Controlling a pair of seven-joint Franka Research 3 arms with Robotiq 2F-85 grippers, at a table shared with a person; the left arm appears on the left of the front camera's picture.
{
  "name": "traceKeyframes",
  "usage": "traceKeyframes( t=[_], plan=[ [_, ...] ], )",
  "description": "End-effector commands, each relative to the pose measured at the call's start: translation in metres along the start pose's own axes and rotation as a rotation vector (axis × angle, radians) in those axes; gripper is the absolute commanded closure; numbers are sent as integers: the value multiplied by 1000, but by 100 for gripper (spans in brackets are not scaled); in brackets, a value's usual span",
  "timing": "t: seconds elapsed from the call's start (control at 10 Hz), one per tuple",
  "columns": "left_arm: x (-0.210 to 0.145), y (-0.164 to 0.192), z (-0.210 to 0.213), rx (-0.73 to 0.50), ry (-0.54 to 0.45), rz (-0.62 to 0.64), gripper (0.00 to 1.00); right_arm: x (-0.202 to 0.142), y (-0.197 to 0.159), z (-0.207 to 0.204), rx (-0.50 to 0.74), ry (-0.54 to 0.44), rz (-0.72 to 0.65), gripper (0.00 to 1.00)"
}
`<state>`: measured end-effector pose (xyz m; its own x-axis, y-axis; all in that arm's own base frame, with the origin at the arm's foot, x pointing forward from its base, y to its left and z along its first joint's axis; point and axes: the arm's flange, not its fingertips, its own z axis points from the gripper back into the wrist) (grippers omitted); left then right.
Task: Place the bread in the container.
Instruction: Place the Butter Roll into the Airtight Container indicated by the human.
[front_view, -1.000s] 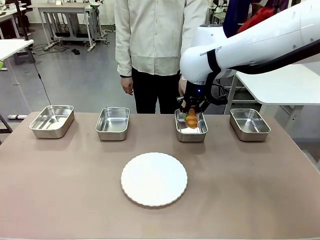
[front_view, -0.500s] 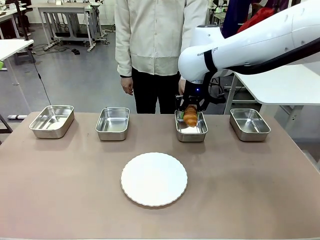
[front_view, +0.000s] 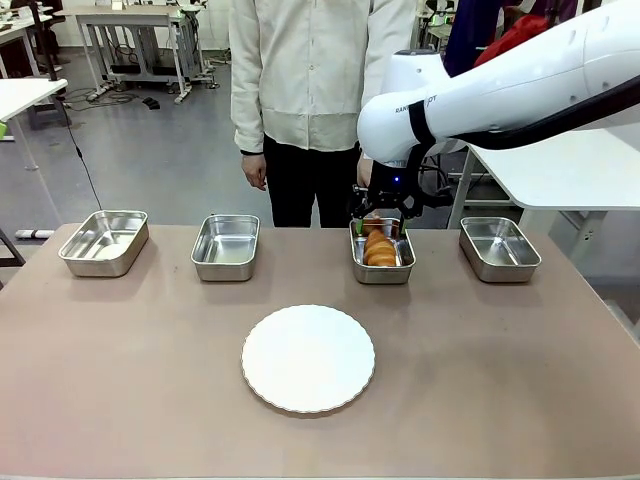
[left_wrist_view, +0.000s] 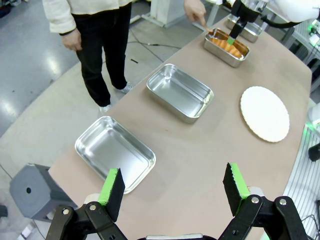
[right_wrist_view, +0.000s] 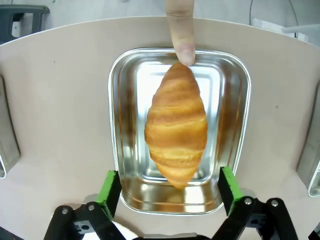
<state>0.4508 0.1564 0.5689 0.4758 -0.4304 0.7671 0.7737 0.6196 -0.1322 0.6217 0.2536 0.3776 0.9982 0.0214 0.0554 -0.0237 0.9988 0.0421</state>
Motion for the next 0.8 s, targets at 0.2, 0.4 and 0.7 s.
traceKeyframes(
  t=[0.2, 0.4, 0.7],
  plan=[
    [1, -2, 1, -8, -5, -11, 0, 0, 0, 0, -1, 4, -1, 0],
    [1, -2, 1, -8, -5, -11, 0, 0, 0, 0, -1, 4, -1, 0],
    [1, -2, 1, -8, -5, -11, 0, 0, 0, 0, -1, 4, -1, 0]
  ],
)
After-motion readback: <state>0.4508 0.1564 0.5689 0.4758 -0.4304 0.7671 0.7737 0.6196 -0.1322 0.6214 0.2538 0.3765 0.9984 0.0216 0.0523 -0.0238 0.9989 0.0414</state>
